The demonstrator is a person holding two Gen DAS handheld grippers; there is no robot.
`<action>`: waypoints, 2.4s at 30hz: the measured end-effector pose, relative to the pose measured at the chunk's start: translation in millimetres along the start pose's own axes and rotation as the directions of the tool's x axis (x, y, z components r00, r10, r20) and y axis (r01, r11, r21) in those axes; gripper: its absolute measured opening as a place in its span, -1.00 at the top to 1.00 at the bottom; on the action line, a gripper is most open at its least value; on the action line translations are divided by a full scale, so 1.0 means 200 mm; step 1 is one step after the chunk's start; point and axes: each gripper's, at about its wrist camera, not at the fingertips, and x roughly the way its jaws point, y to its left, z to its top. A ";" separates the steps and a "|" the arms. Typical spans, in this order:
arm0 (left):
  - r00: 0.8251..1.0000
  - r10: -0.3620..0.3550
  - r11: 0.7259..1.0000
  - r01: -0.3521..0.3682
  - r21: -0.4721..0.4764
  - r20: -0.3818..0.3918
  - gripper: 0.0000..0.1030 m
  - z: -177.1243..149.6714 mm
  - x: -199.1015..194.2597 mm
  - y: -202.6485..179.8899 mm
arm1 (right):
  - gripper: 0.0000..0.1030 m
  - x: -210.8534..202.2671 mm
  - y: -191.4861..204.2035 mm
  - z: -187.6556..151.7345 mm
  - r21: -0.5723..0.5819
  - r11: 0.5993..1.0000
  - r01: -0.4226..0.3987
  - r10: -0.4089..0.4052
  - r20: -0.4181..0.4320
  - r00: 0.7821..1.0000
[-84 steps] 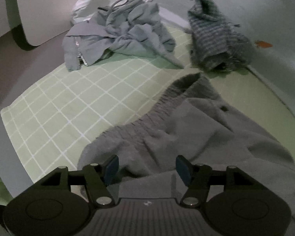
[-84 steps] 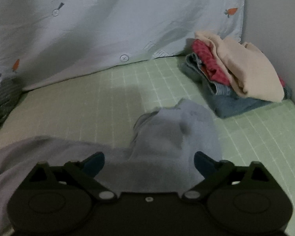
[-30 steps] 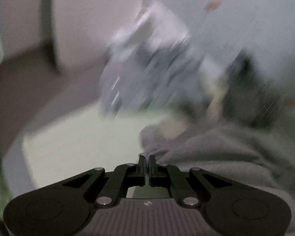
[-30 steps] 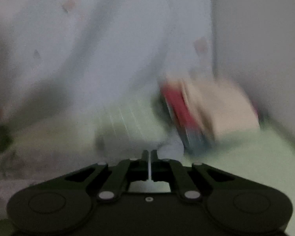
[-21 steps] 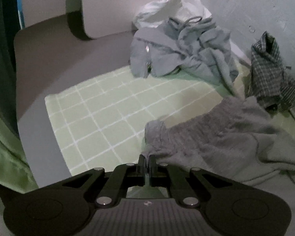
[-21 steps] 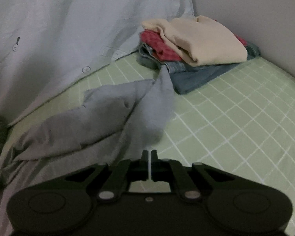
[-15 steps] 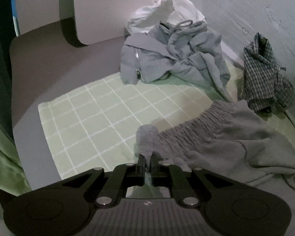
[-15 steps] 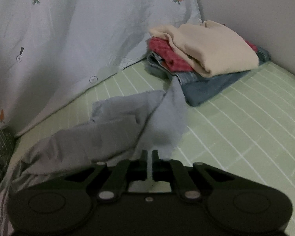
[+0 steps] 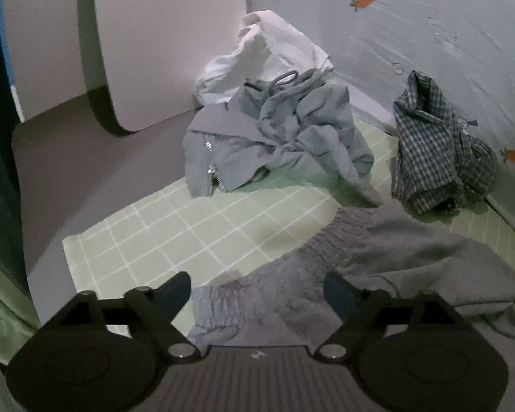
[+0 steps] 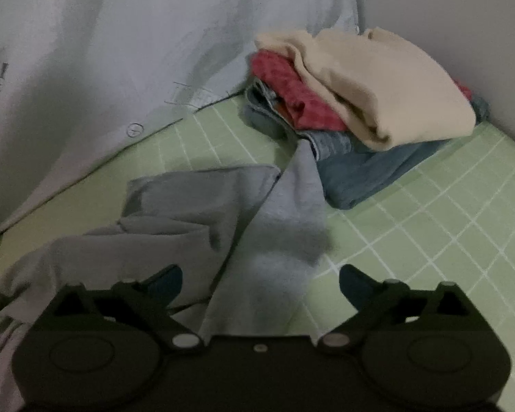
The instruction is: Fold clothes
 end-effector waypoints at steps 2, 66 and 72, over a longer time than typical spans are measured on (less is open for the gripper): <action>1.000 -0.005 1.000 0.005 0.026 -0.002 -0.67 -0.01 0.00 -0.05 | -0.92 0.06 -0.01 0.01 0.017 1.000 0.005 -0.005 -0.010 1.000; 0.927 -0.087 0.950 0.188 0.249 -0.365 -0.99 -0.56 0.13 -0.45 | 0.21 -0.36 -0.72 -0.43 0.285 0.948 0.144 -0.147 -0.010 0.989; 0.931 -0.063 0.969 0.143 0.200 -0.360 -0.99 -0.54 0.12 -0.36 | 0.28 -0.30 -0.75 -0.40 0.337 0.932 0.131 -0.134 -0.015 0.991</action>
